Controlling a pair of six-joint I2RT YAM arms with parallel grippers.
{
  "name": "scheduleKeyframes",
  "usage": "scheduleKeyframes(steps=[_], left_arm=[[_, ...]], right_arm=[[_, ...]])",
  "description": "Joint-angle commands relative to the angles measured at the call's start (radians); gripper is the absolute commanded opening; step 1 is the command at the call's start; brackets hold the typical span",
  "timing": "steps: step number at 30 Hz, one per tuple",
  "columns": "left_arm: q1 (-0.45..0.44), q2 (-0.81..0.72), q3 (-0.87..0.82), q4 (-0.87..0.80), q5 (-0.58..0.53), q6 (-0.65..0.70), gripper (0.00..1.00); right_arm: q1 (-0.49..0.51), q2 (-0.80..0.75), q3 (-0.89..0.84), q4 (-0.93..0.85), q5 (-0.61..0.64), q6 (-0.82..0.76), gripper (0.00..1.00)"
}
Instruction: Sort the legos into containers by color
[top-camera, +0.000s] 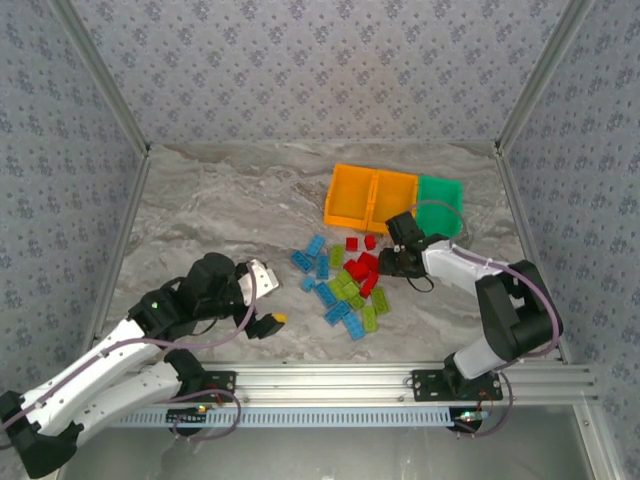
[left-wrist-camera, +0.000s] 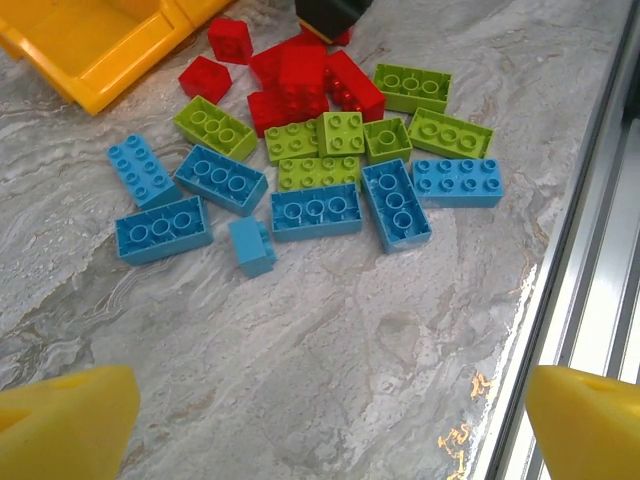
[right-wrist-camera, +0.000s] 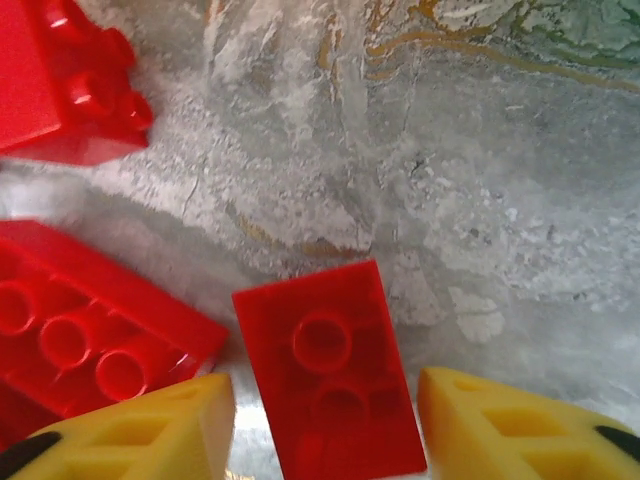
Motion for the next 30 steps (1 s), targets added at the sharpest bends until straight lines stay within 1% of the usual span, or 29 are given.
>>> scheduleKeyframes(steps=[1,3,6,8,9,11,13,14,16,17,19,22,24,27,28,30], left_arm=[[-0.007,-0.029,-0.016,0.064,0.037,0.047,0.99],[-0.007,-0.038,-0.019,0.072,0.028,0.056,0.99],[-0.007,-0.048,-0.030,0.083,0.006,0.067,0.99],[-0.007,-0.053,-0.034,0.089,0.002,0.069,0.99],[-0.007,-0.055,-0.035,0.094,0.001,0.068,0.99],[-0.007,-0.063,-0.039,0.104,-0.003,0.069,0.99],[-0.007,-0.073,-0.047,0.116,-0.013,0.070,0.99],[-0.007,-0.077,-0.050,0.119,-0.019,0.071,0.99],[-0.005,-0.082,-0.053,0.127,-0.043,0.077,0.99],[-0.005,-0.081,-0.053,0.127,-0.053,0.078,0.99],[-0.005,-0.082,-0.054,0.125,-0.070,0.079,0.99],[-0.005,-0.084,-0.056,0.120,-0.089,0.079,0.99],[-0.005,-0.087,-0.060,0.119,-0.101,0.079,0.99],[-0.005,-0.091,-0.061,0.115,-0.120,0.072,0.99],[-0.005,-0.093,-0.060,0.113,-0.124,0.070,0.99],[-0.006,-0.099,-0.060,0.112,-0.130,0.069,0.99]], right_arm=[[-0.006,0.035,0.029,-0.010,0.022,-0.023,0.47],[-0.008,0.032,0.029,-0.021,0.038,-0.022,0.45],[-0.008,-0.008,0.008,-0.028,0.060,-0.022,0.35],[-0.010,-0.061,-0.007,-0.045,0.077,-0.006,0.34],[-0.010,-0.103,-0.010,-0.060,0.085,0.000,0.31],[-0.005,-0.205,-0.013,-0.084,0.117,0.015,0.30],[-0.011,-0.329,-0.024,-0.062,0.173,0.019,0.27],[-0.026,-0.371,-0.026,-0.042,0.197,0.016,0.27],[-0.101,-0.406,-0.007,0.000,0.197,0.007,0.26],[-0.152,-0.391,0.017,0.005,0.176,0.002,0.26],[-0.239,-0.315,0.082,0.026,0.138,-0.030,0.26],[-0.314,-0.126,0.190,0.058,0.086,-0.079,0.26],[-0.349,-0.003,0.269,0.049,0.038,-0.085,0.26],[-0.378,0.157,0.376,0.018,0.007,-0.079,0.26],[-0.389,0.200,0.424,-0.008,0.015,-0.065,0.26],[-0.406,0.258,0.465,-0.034,0.004,-0.053,0.27]])
